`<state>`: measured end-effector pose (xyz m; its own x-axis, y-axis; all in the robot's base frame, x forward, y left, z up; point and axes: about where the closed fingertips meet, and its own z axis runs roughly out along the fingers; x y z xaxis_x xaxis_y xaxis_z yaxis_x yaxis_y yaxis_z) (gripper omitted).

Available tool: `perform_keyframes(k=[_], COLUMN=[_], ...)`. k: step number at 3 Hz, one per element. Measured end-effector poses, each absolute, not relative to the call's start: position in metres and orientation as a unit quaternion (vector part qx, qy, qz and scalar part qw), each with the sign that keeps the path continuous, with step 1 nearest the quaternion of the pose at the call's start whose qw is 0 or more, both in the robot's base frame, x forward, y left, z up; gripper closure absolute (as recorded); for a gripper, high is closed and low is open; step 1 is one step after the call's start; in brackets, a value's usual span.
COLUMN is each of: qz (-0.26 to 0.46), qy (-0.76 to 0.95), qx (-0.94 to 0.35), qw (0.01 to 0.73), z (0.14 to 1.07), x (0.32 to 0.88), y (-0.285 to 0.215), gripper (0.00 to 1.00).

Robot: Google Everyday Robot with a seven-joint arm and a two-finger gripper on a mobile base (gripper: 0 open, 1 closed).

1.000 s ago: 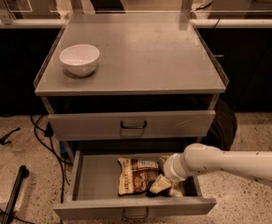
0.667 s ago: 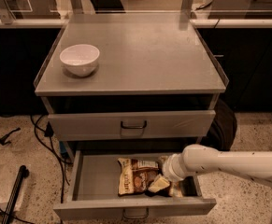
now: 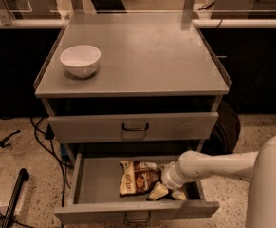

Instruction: Pick brown chip bag from middle drawer and place on counter

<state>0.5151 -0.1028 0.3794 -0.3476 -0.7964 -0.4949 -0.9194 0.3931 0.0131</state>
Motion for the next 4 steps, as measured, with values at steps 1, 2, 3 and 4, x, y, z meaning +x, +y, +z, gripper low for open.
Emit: perform_keyframes(k=[1,2,3,4], qz=[0.148,0.148,0.148,0.148], qy=[0.809,0.809,0.809,0.809], qx=[-0.53,-0.53,-0.53,-0.53], qw=[0.205,0.205,0.205,0.205], z=[0.3735,0.3735,0.3735,0.3791], x=[0.5134,0.5134,0.5134,0.5134], y=[-0.103,-0.103,-0.103,-0.103], gripper=[0.37,0.61,0.84,1.0])
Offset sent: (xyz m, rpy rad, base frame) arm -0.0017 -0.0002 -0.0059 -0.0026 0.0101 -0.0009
